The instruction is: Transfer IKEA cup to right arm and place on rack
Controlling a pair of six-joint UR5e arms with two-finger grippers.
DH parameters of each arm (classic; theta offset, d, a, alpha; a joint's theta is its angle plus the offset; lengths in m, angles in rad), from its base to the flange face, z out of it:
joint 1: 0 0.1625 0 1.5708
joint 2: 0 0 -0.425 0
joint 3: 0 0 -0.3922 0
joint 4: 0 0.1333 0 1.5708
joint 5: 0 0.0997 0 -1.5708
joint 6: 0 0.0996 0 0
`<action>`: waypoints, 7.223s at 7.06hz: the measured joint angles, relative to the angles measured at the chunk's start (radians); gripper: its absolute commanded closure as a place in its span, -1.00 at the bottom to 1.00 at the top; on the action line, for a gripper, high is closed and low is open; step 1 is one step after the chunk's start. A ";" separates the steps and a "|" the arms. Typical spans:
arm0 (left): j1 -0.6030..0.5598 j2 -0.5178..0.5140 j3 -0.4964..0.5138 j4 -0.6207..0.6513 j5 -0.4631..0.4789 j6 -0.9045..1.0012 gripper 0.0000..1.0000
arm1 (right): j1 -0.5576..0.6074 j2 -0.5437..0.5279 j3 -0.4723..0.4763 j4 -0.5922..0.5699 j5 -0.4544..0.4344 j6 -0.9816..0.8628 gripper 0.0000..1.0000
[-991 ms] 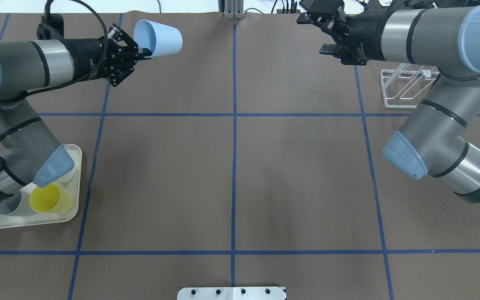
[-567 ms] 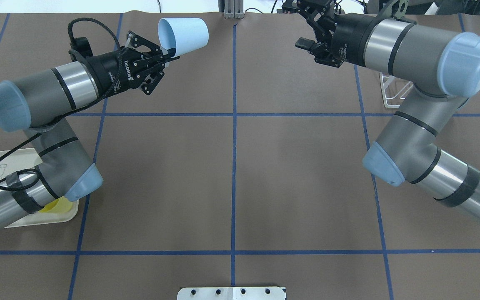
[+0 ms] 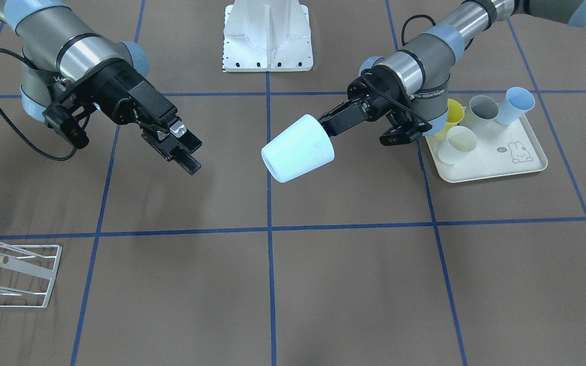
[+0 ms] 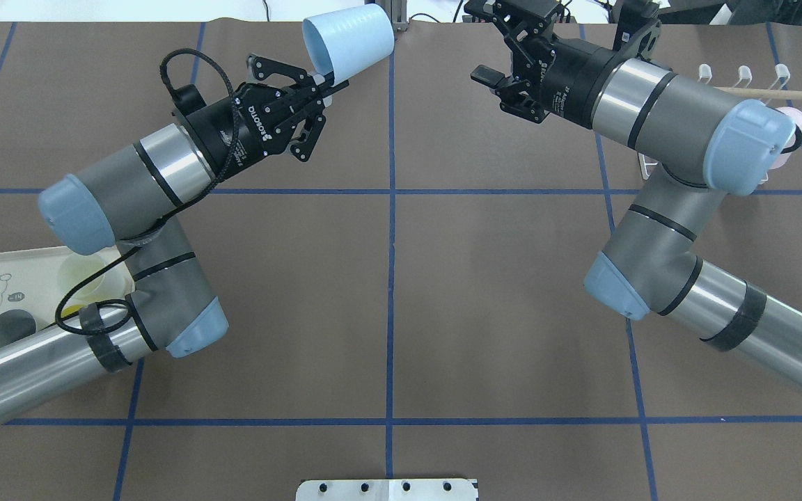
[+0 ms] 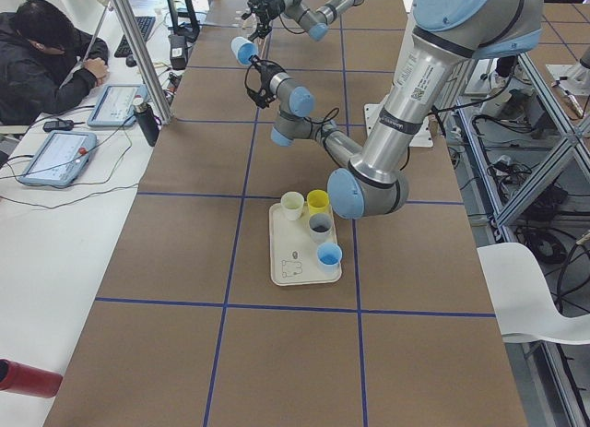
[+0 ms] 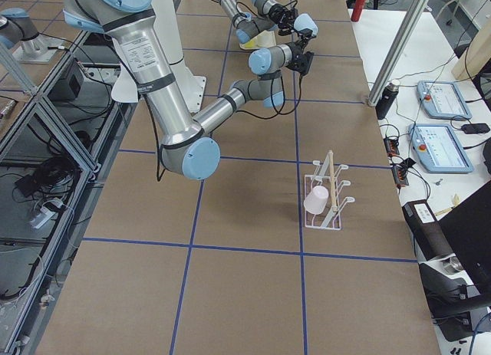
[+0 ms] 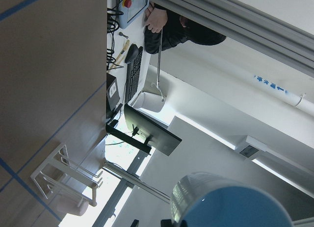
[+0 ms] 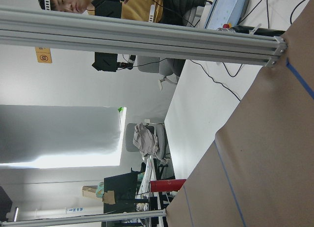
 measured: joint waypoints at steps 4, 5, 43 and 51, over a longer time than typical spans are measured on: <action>0.053 -0.083 0.080 -0.065 0.078 -0.049 1.00 | -0.023 0.015 -0.007 0.004 -0.028 0.032 -1.00; 0.056 -0.096 0.094 -0.066 0.080 -0.049 1.00 | -0.027 0.016 -0.009 0.004 -0.029 0.032 -1.00; 0.004 -0.003 -0.301 0.632 -0.143 0.559 -1.00 | 0.360 -0.458 0.000 -0.263 0.037 -1.230 1.00; 0.008 0.005 -0.299 0.624 -0.144 0.558 -1.00 | 0.345 -0.462 -0.025 -0.264 0.091 -1.238 1.00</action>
